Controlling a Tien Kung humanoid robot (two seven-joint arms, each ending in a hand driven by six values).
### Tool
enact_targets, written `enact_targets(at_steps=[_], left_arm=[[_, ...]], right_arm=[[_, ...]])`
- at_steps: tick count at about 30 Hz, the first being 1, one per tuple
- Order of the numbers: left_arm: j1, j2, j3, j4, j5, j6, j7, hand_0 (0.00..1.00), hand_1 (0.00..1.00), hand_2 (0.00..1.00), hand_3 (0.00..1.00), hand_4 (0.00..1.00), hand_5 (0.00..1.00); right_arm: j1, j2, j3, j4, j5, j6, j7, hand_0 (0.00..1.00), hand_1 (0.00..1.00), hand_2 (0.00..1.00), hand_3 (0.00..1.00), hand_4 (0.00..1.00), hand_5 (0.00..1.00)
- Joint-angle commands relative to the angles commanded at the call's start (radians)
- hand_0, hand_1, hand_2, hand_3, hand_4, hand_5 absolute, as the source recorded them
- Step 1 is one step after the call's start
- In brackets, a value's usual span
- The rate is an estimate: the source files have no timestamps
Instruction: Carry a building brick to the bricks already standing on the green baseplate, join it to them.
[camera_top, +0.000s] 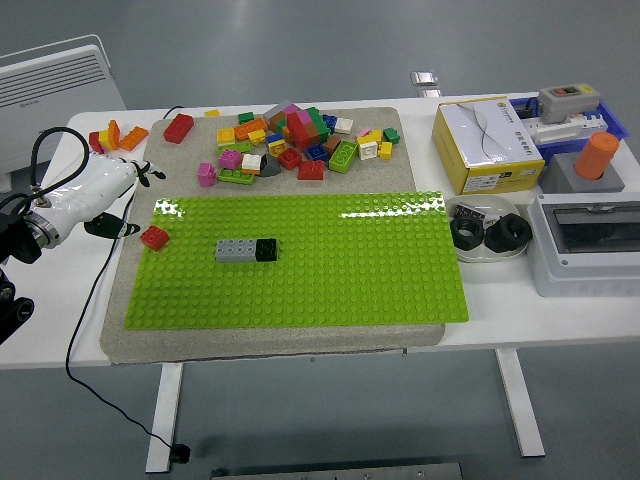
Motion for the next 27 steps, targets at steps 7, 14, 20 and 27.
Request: enact_targets(at_steps=[7, 14, 20, 27], left_arm=[[-0.056, -0.059, 0.096, 0.122, 0.012, 0.042, -0.062, 0.013, 0.071, 0.664, 0.675, 0.929, 0.002], [-0.091, -0.099, 0.195, 0.241, -0.002, -0.01, -0.077, 0.015, 0.079, 0.663, 0.654, 0.891, 0.002], [-0.118, -0.116, 0.241, 0.296, 0.0, -0.044, -0.078, 0.02, 0.084, 0.647, 0.639, 0.728, 0.002], [-0.133, -0.126, 0.243, 0.32, -0.012, -0.051, -0.086, 0.024, 0.083, 0.641, 0.631, 0.648, 0.002]], right_arm=[[0.01, -0.001, -0.001, 0.0, -0.005, 0.0, 0.0, 0.703, 0.633, 0.77, 0.899, 0.929, 0.998], [0.019, -0.002, 0.007, 0.0, -0.016, 0.003, -0.001, 0.703, 0.633, 0.77, 0.899, 0.929, 0.998], [0.026, -0.006, 0.013, 0.0, -0.028, 0.004, -0.001, 0.703, 0.633, 0.77, 0.899, 0.929, 0.998], [0.029, -0.008, 0.022, 0.0, -0.041, 0.007, -0.002, 0.704, 0.633, 0.769, 0.898, 0.927, 0.998]])
